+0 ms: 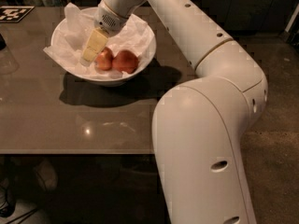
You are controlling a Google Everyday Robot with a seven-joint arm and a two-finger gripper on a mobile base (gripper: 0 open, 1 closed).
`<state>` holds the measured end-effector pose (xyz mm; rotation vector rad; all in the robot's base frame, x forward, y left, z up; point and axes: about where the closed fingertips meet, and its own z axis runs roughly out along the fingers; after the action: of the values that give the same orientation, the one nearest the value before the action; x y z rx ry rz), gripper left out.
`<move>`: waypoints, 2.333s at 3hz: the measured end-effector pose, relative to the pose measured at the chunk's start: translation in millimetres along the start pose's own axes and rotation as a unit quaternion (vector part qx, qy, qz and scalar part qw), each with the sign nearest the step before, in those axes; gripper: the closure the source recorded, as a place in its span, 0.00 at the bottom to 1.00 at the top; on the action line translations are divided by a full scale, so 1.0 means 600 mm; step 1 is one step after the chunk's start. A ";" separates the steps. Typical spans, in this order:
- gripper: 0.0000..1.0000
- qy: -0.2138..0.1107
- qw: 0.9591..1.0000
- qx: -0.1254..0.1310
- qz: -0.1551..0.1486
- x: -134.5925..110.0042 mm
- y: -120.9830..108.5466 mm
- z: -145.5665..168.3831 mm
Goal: Pick apple from white bowl
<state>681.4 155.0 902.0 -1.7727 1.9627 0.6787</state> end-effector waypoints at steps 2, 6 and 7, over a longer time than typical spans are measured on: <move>0.00 0.007 1.000 0.011 -0.007 0.018 -0.016 0.027; 0.66 0.007 1.000 0.007 -0.004 0.024 -0.013 0.037; 0.89 0.007 1.000 0.007 -0.004 0.024 -0.013 0.037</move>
Offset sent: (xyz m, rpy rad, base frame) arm 0.0098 -0.0079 -0.0045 -0.0313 -0.0480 0.0016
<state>687.1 156.5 874.8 -1.7813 1.9635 0.6507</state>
